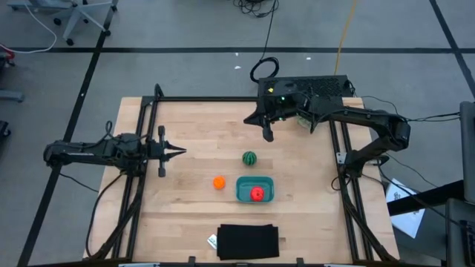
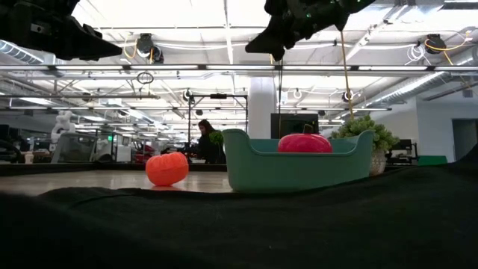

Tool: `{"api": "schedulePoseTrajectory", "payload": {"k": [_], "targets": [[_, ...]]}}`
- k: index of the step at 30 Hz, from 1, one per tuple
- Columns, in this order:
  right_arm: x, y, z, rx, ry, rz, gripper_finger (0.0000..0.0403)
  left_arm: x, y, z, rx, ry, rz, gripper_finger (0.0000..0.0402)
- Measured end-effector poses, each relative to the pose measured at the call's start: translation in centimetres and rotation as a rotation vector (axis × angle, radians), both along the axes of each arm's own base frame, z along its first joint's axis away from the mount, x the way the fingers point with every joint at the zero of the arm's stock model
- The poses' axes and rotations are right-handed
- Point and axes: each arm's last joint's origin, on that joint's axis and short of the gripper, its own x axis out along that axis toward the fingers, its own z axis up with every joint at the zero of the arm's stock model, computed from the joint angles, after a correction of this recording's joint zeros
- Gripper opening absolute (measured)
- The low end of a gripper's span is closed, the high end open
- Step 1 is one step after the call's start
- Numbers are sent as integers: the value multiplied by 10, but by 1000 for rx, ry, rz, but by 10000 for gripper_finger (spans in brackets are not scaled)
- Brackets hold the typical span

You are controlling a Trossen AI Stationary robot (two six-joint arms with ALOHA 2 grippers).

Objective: Pick and placing Produce into tupperware
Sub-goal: Put the watermelon into the blue bin

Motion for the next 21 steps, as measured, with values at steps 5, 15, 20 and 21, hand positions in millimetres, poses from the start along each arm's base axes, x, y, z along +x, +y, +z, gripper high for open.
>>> {"api": "schedulePoseTrajectory", "payload": {"k": [5, 15, 20, 21], "targets": [[10, 0, -2, -3, 67, -31, 63, 0, 0, 0, 0, 0, -1, 26], [46, -9, 13, 14, 168, -67, 106, 0, 0, 0, -4, -1, -7, 26], [62, -15, 11, 12, 279, -63, 107, 0, 0, 0, -5, -1, -8, 26], [65, -16, 10, 15, 304, -59, 107, 0, 0, 0, -6, -1, -8, 26]]}}
